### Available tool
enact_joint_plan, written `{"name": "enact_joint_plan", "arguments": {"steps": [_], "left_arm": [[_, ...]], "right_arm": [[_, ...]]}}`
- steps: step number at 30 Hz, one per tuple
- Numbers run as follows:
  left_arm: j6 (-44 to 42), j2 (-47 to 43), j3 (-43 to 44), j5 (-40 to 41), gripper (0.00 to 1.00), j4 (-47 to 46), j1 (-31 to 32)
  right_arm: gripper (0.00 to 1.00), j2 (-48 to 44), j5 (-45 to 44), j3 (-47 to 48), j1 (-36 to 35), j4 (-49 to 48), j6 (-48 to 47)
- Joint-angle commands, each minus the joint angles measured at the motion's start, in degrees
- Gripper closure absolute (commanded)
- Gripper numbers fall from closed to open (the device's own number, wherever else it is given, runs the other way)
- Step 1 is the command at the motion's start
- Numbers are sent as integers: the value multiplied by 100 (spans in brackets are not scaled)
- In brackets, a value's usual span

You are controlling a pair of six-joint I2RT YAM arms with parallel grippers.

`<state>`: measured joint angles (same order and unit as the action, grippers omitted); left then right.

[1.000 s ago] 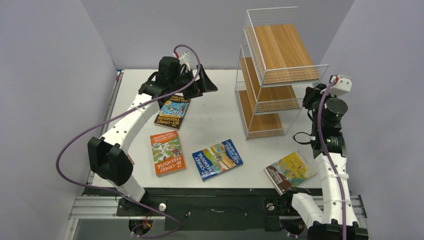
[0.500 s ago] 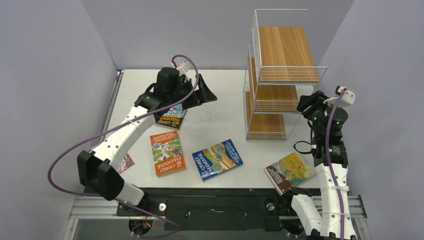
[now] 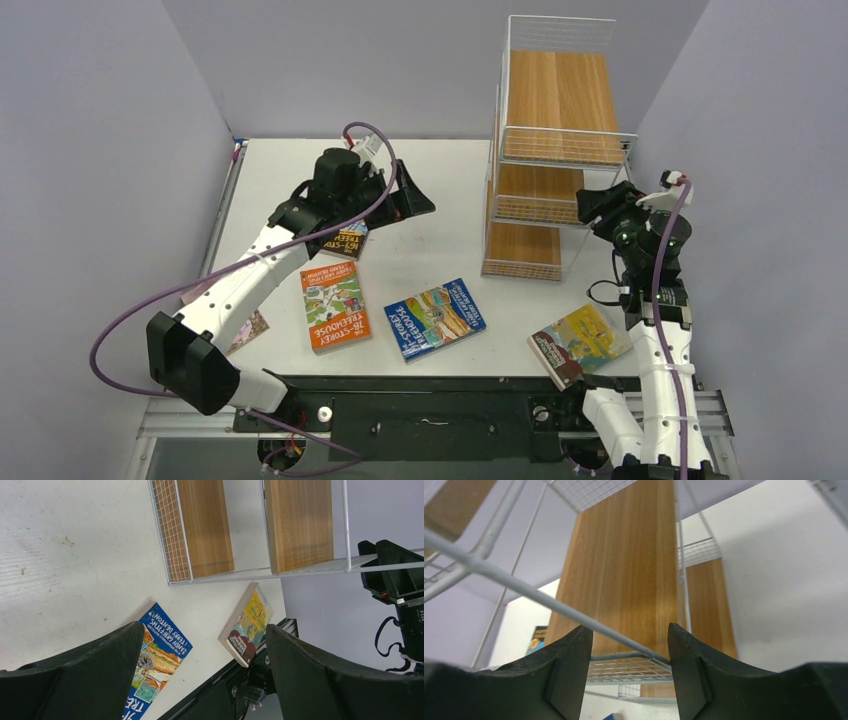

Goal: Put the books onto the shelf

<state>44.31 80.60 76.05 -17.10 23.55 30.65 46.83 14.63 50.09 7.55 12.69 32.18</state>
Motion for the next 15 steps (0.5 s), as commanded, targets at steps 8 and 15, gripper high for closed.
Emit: {"name": "enact_joint_plan", "arguments": {"steps": [8,15], "left_arm": [[151,-422,-122,187,9,-443,-113],[873,-850,-559,780,9,-777,-69]], "right_arm": [[49,946,171,-392,-2764,-1905,1699],[40,2042,415,1006,-3980,-1605,1107]]}}
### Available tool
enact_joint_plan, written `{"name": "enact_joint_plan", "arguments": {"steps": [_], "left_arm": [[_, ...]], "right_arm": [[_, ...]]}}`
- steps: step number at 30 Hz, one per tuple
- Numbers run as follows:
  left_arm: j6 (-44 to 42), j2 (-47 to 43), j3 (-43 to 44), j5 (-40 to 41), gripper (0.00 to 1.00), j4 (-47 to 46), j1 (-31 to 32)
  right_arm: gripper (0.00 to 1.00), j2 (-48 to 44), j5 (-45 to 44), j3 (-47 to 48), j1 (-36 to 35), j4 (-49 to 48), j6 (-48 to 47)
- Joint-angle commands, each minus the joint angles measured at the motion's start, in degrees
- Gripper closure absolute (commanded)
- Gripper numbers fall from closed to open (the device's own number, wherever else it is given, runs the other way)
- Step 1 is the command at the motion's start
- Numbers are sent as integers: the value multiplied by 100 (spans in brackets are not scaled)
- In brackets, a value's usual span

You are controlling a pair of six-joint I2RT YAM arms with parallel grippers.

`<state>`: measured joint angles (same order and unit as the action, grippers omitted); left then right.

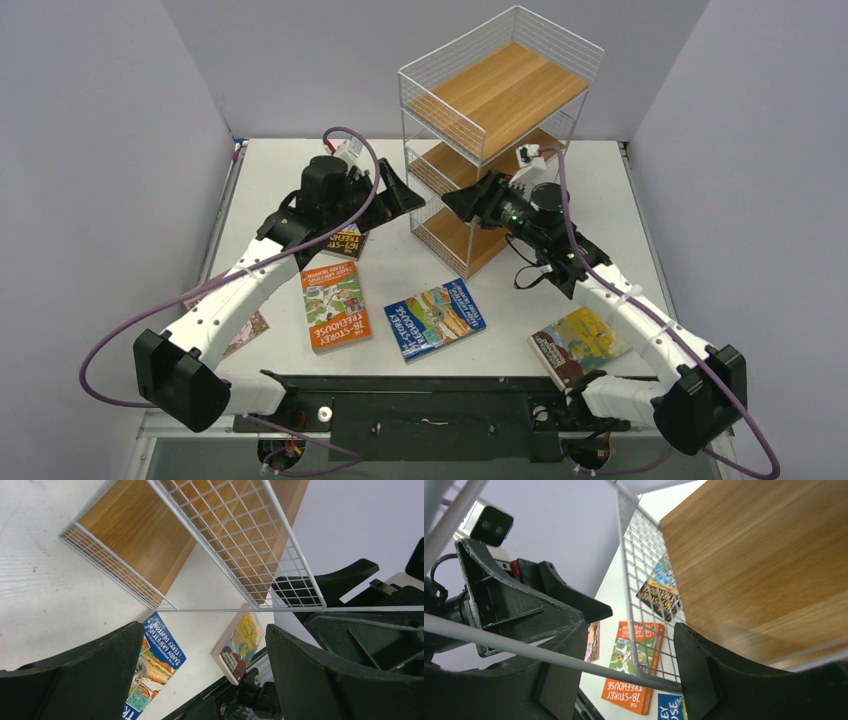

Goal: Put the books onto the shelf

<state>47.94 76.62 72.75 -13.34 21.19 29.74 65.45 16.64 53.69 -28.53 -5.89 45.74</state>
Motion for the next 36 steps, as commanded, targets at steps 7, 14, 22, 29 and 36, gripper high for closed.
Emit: {"name": "enact_joint_plan", "arguments": {"steps": [7,14,22,29,36], "left_arm": [[-38,-747,-60,1616,10,25,404],[-1160,-779,80,2217,11,136,1402],[-2158,-492,769,4332,15,235,3222],[-1759,785,1650,4934,14,455,3586],[-1255,1138,1133,5098,15,-526,3502]], "right_arm": [[28,-791,162,157,-356,1913,-1239],[22,-2144,-842,-161,-57,3124,-1740],[20,-3009,-2490,-166,1038,3583,-1858],[22,-2966,-2819,86,1094,3770,-1917],[22,-3225,-2940,-142,1098,3806,-1778]]}}
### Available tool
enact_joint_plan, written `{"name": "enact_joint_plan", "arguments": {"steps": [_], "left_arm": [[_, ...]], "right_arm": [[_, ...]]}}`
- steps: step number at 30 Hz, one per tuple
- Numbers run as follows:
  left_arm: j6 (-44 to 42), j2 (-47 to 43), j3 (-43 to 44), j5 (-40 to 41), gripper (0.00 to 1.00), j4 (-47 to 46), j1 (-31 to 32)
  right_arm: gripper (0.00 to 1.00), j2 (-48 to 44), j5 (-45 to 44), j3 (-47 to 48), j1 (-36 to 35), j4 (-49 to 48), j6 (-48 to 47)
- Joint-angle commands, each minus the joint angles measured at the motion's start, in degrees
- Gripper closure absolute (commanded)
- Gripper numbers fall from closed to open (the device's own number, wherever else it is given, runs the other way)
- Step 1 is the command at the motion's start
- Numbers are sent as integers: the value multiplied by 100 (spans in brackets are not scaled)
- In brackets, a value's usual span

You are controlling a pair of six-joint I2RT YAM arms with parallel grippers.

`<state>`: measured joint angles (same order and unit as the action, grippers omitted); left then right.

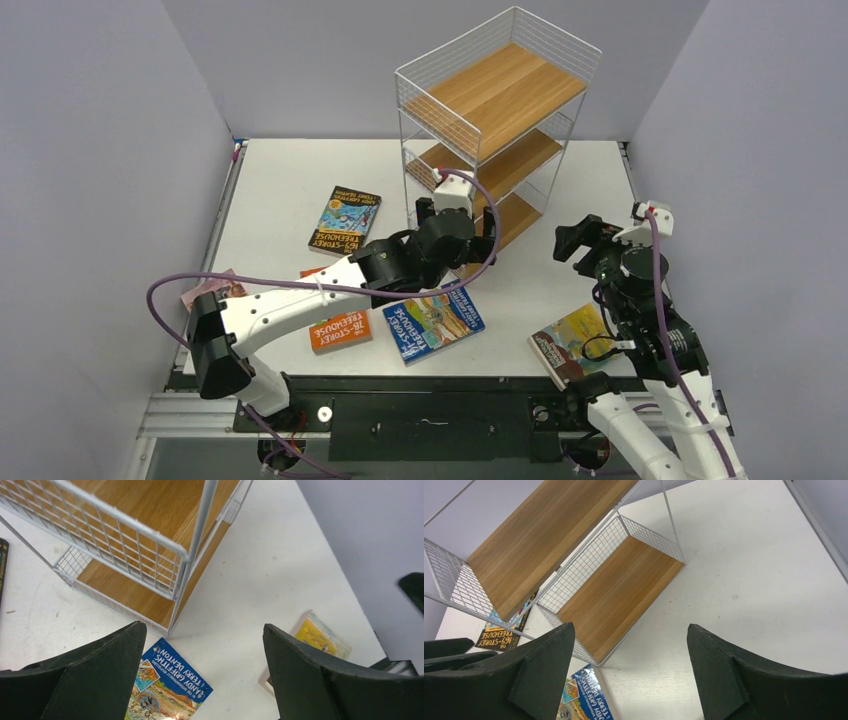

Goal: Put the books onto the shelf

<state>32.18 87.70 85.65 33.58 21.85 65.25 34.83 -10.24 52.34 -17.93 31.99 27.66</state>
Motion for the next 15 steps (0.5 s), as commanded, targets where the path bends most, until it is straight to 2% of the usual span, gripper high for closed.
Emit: {"name": "enact_joint_plan", "arguments": {"steps": [1,3,6,11,15], "left_arm": [[357,29,-207,444,17,-601,-136],[531,-2,-270,363,24,-561,-447],[712,-151,-326,-328,31,-323,-1101],[168,-338,-326,-705,30,-292,-2144],[-5,-258,-111,-1058,28,16,-2634]], "right_arm": [[22,-179,-270,-18,36,20,33],[23,-164,-297,-30,39,49,9],[23,-131,-412,11,49,101,-85],[23,36,-433,56,37,81,-147],[24,278,-235,58,45,-71,-52]]}}
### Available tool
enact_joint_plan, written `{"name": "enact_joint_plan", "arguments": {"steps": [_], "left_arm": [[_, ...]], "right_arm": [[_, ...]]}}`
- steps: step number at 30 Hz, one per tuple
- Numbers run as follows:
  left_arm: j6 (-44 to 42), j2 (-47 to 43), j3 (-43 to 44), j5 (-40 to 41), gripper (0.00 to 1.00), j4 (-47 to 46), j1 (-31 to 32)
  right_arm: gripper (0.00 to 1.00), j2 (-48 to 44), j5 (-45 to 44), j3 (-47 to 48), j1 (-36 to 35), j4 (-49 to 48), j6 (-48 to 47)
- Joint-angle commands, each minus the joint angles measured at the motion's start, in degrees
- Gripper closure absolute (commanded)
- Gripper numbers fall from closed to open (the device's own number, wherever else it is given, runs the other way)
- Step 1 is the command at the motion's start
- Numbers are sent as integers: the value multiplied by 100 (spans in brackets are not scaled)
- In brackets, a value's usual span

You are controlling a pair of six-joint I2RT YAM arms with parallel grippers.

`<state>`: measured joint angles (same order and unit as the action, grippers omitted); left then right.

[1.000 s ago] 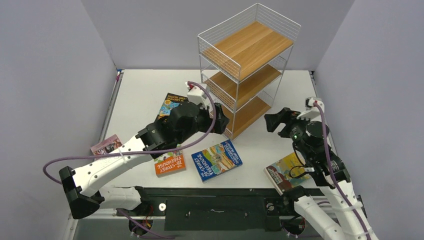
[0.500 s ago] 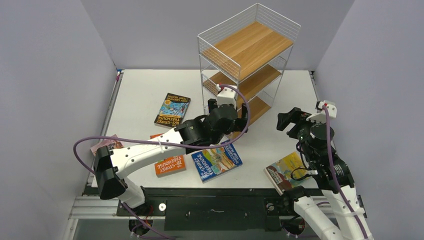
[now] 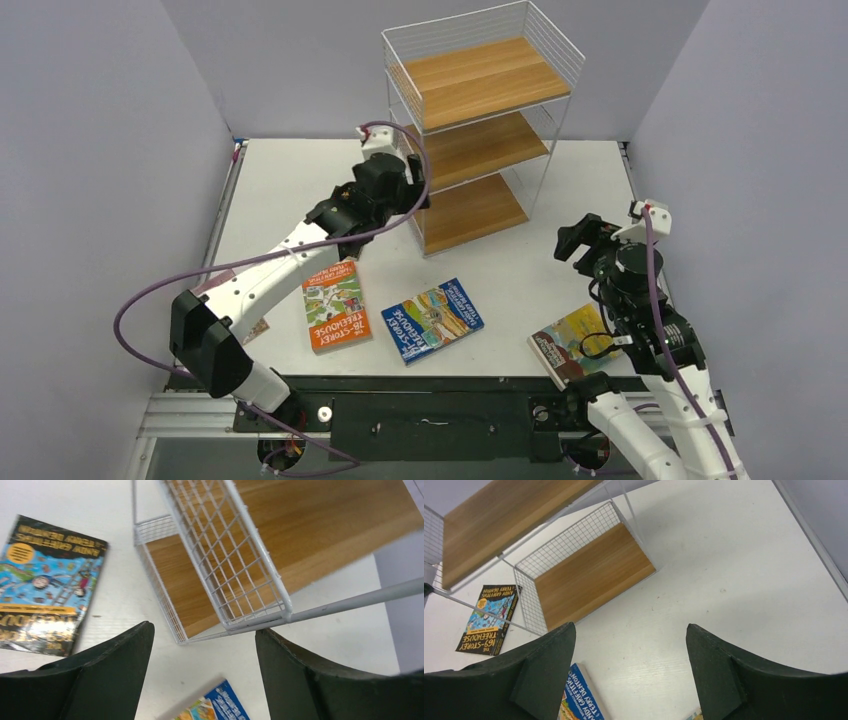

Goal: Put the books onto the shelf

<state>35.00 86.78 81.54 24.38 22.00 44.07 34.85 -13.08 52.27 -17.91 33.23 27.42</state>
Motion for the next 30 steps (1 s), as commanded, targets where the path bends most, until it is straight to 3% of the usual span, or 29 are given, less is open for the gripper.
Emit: {"name": "enact_joint_plan", "arguments": {"steps": [1,10,12,14,16,18,25,30], "left_arm": [[-324,-156,310,-154,27,30,-537],[-32,-849,-593,-1102,20,-42,-552],[1,-1055,-815,-1303,19,-60,-549],[27,-1304,-969,-1411,18,8,-551],[79,-1640,-1177,-1518,18,16,-545],[125,-2038,-1463,-1635,17,-88,-544],[72,-2881,-1804,-1113,14,562,-573],[144,-3523,-2243,-832,13,500,-608]], "right_arm": [[24,307,119,51,42,-272,22],[25,1104,146,174,64,-635,-2],[24,1304,278,81,79,-1173,-516],[23,1432,408,-238,98,-2221,-1117],[22,1593,525,-619,238,-3982,-1458],[22,1968,843,-667,465,-4673,-1576],[24,3587,1676,396,947,-5249,-1835],[25,4388,2310,1071,1202,-5465,-1888]]}}
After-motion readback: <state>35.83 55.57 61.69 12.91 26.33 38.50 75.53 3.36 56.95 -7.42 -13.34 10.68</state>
